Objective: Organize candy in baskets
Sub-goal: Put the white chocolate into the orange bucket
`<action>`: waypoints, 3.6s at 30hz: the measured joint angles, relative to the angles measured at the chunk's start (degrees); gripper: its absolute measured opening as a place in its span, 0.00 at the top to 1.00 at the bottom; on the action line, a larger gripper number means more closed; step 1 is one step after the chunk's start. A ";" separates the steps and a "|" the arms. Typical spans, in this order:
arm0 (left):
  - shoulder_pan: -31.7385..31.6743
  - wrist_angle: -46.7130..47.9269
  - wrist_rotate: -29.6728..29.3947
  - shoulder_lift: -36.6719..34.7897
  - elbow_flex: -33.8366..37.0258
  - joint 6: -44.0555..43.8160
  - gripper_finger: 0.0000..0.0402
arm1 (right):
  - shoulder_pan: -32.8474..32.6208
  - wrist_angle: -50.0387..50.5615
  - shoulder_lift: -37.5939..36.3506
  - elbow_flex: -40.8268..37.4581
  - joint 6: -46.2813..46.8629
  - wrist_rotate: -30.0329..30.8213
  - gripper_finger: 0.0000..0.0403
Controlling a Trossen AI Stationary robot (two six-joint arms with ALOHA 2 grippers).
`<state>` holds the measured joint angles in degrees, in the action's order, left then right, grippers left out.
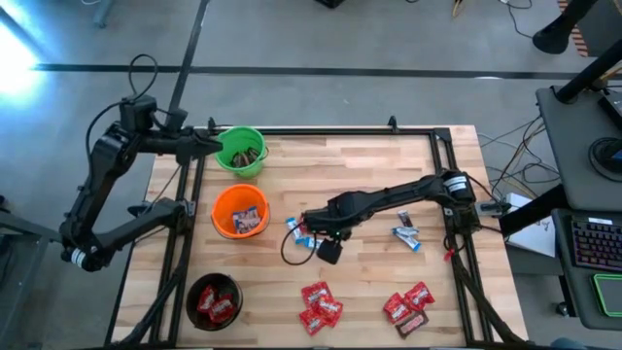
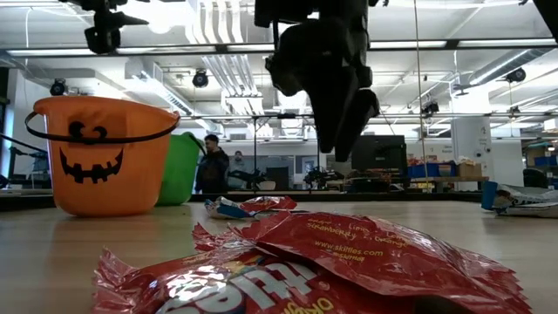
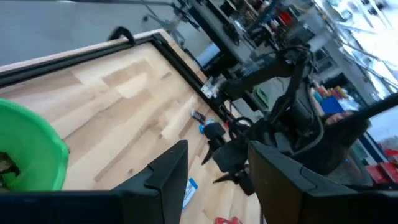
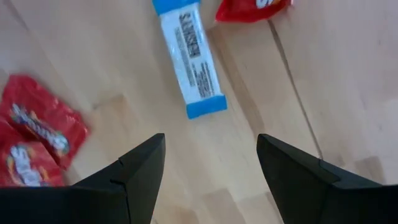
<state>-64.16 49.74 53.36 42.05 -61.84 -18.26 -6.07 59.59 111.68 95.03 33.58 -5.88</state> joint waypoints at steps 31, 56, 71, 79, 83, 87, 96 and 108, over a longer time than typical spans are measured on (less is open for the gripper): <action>0.00 -0.44 -3.48 -7.05 -0.02 -4.79 0.63 | 2.70 -17.26 4.62 -7.40 10.36 -4.67 0.39; 0.00 -0.44 -3.41 -7.49 -0.02 -4.79 0.63 | 2.58 -17.55 10.53 -7.16 6.30 -4.56 0.50; 0.00 -0.44 -3.41 -7.49 -0.02 -4.79 0.63 | 2.69 -16.15 10.50 -7.18 6.46 -4.44 0.72; 0.00 -0.43 -3.41 -7.54 -0.02 -4.99 0.63 | 2.61 -15.45 9.17 -7.07 7.80 -5.99 0.72; -0.02 -0.42 -3.37 -7.55 -0.02 -5.01 0.63 | 2.60 -14.73 7.94 -5.83 8.06 -6.09 0.73; 0.00 -0.41 -3.34 -7.55 -0.02 -5.25 0.63 | 2.08 -13.65 7.35 -3.16 8.85 -7.17 0.73; 0.00 -0.39 -3.34 -7.55 -0.02 -5.25 0.63 | -0.37 -11.60 5.60 4.15 7.76 -8.30 0.73; -0.01 -0.39 -3.34 -7.55 -0.02 -5.23 0.63 | -1.25 -11.89 5.57 13.81 7.34 -6.49 0.73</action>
<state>-64.17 49.34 50.03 34.50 -61.87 -23.49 -7.31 47.70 117.25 108.84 40.92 -12.37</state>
